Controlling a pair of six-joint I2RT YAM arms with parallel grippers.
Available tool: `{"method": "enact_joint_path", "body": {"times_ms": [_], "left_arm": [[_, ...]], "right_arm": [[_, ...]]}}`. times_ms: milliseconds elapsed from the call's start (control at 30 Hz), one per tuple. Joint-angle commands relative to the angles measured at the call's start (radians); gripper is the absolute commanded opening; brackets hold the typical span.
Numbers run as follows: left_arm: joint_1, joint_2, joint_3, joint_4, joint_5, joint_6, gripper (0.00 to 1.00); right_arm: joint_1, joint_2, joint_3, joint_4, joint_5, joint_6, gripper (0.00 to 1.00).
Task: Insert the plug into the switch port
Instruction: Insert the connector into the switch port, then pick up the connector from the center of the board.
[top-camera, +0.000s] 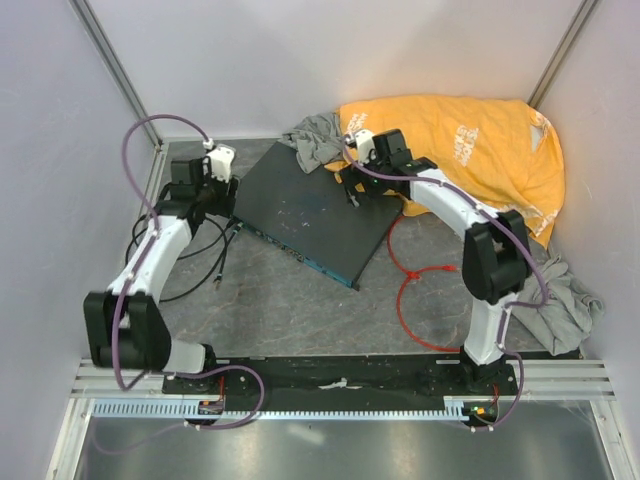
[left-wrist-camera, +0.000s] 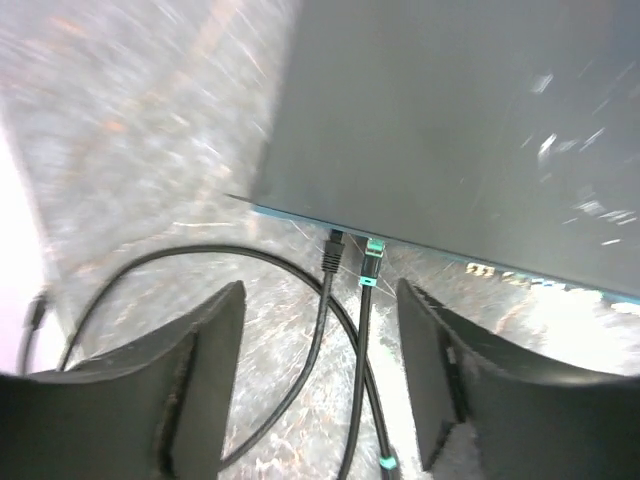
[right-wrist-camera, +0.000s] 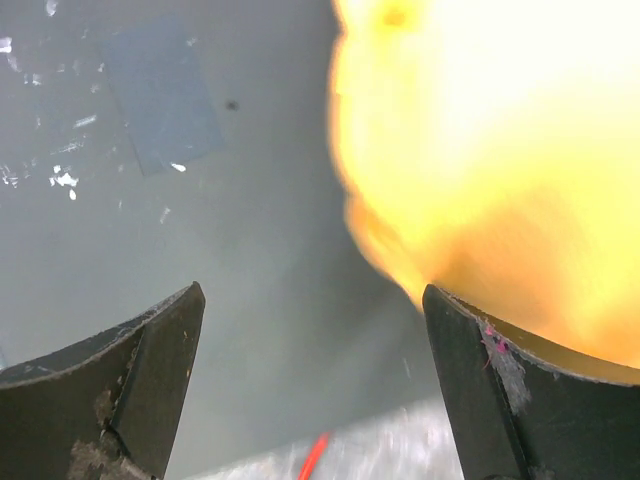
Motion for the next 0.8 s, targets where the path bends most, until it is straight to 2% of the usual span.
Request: {"method": "enact_joint_path", "body": {"times_ms": [0, 100, 133, 333, 467, 600, 767], "left_arm": [[0.002, -0.229, -0.033, -0.037, 0.031, -0.154, 0.76], [0.002, -0.399, -0.093, -0.048, 0.088, -0.232, 0.83], [0.002, -0.485, -0.113, -0.045, 0.111, -0.281, 0.84], [-0.018, -0.743, -0.334, 0.066, 0.254, -0.414, 0.9], [-0.111, -0.885, -0.403, 0.047, 0.21, -0.387, 0.9], [-0.201, -0.964, -0.45, 0.035, 0.122, -0.353, 0.9], [-0.204, -1.01, -0.467, 0.027, 0.124, -0.358, 0.9]], "right_arm": [[-0.019, -0.201, -0.105, -0.017, 0.198, 0.179, 0.98], [-0.021, -0.274, -0.205, -0.025, 0.314, 0.304, 0.98], [-0.024, -0.32, -0.257, -0.031, 0.33, 0.33, 0.98], [-0.025, -0.5, -0.495, -0.079, 0.371, 0.459, 0.98], [-0.056, -0.607, -0.639, -0.123, 0.418, 0.492, 0.95], [-0.07, -0.687, -0.744, -0.148, 0.411, 0.55, 0.89], [-0.113, -0.697, -0.83, -0.133, 0.388, 0.646, 0.79]]}}
